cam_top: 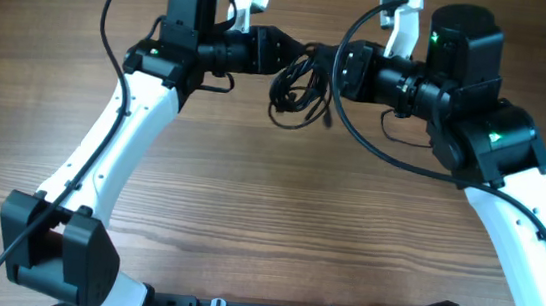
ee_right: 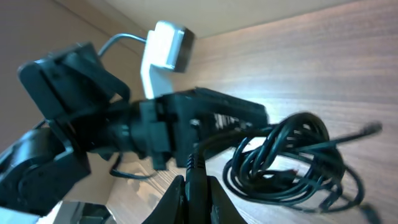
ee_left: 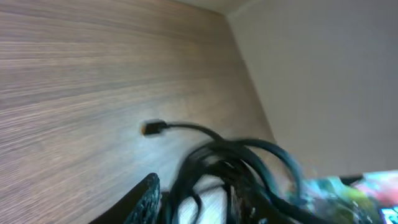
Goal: Untangle cables
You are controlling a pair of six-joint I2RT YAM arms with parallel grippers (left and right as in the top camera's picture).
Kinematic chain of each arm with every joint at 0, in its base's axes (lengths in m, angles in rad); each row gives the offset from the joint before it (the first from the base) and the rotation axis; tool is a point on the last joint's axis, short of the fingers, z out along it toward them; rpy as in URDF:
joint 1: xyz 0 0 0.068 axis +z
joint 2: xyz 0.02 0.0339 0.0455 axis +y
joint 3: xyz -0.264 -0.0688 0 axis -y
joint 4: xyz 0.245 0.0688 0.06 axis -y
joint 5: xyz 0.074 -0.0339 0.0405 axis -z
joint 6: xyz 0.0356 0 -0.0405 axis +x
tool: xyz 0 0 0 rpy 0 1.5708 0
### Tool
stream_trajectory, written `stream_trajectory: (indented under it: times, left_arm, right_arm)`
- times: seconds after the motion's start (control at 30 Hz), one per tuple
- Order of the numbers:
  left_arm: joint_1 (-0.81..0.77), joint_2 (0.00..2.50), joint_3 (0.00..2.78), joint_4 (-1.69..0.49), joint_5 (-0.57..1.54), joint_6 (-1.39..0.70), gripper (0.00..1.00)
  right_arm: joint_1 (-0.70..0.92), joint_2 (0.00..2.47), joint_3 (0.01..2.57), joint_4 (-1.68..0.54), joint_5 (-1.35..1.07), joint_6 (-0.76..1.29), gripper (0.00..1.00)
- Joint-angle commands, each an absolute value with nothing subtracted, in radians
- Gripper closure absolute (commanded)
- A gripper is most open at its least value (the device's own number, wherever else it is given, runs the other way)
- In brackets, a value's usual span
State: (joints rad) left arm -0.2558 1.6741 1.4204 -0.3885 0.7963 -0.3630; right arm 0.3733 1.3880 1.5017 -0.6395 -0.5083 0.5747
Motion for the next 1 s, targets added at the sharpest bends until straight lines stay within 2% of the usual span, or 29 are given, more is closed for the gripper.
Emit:
stream_trajectory:
  times: [0.0, 0.23, 0.3, 0.5, 0.6, 0.83, 0.97]
  left_arm:
    - [-0.185, 1.673, 1.435, -0.408, 0.97, -0.313, 0.58]
    - [-0.149, 1.68, 1.433, -0.644, 0.963, -0.084, 0.58]
    - [-0.154, 1.691, 1.432, -0.674, 0.897, -0.083, 0.59]
    - [-0.155, 1.695, 1.432, -0.761, 0.885, -0.072, 0.59]
    - [-0.167, 1.695, 1.428, -0.777, 0.881, -0.056, 0.63]
    - [-0.209, 1.695, 1.427, -0.796, 0.862, -0.056, 0.59]
    - [-0.152, 1.687, 1.427, -0.782, 1.04, -0.056, 0.5]
  right_arm:
    - [0.374, 1.417, 1.514, -0.653, -0.495, 0.551, 0.96]
    - [0.374, 1.422, 1.514, -0.651, -0.509, 0.553, 0.96]
    - [0.374, 1.422, 1.514, -0.652, -0.514, 0.55, 0.96]
    - [0.373, 1.422, 1.514, -0.652, -0.514, 0.55, 0.96]
    - [0.373, 1.422, 1.514, -0.652, -0.514, 0.55, 0.96]
    - [0.373, 1.426, 1.514, -0.66, -0.513, 0.548, 0.96]
    - [0.373, 1.444, 1.514, -0.659, -0.496, 0.553, 0.96]
